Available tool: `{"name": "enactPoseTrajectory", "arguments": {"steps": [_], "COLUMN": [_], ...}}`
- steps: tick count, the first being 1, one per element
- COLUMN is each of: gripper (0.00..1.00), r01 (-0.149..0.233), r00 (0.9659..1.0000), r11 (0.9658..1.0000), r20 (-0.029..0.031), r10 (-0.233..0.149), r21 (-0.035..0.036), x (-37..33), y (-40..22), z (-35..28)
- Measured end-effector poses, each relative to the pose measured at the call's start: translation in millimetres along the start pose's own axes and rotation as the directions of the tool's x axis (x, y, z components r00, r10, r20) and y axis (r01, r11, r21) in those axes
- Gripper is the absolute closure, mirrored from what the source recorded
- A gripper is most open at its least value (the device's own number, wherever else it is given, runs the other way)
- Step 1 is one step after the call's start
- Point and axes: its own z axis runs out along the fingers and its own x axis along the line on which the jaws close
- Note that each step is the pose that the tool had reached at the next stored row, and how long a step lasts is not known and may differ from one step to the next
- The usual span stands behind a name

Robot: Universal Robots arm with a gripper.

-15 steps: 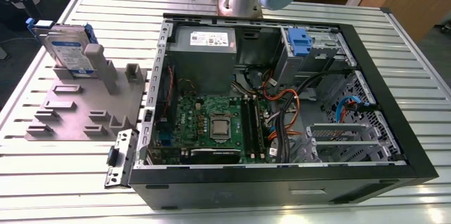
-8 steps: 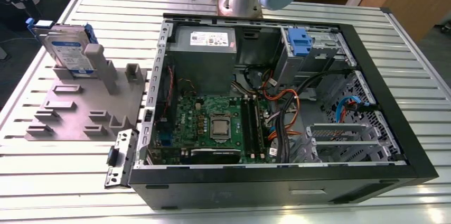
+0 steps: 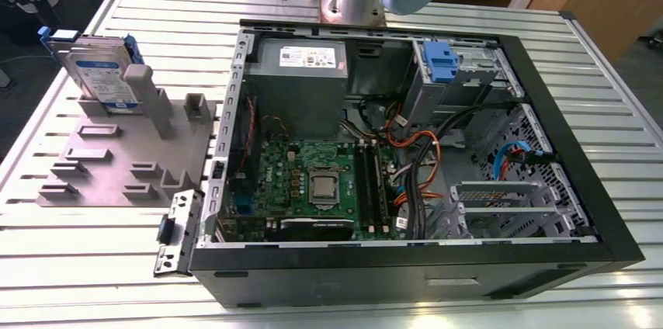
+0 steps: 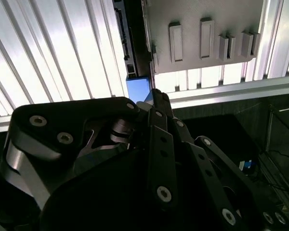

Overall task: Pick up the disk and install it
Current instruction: 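Pick up the disk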

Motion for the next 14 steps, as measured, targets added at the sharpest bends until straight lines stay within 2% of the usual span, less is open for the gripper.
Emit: {"name": "enactPoseTrajectory", "arguments": {"steps": [7, 14], "gripper": [0.89, 0.89], "r01": [0.031, 0.082], "r00": [0.9995, 0.9966], "r11": [0.9995, 0.9966], "r20": [-0.0013, -0.0035], "r10": [-0.031, -0.082], "r21": [0.0006, 0.0014], "x": [0.0, 0.0], "y": [0.0, 0.0], "z": [0.0, 0.0]}}
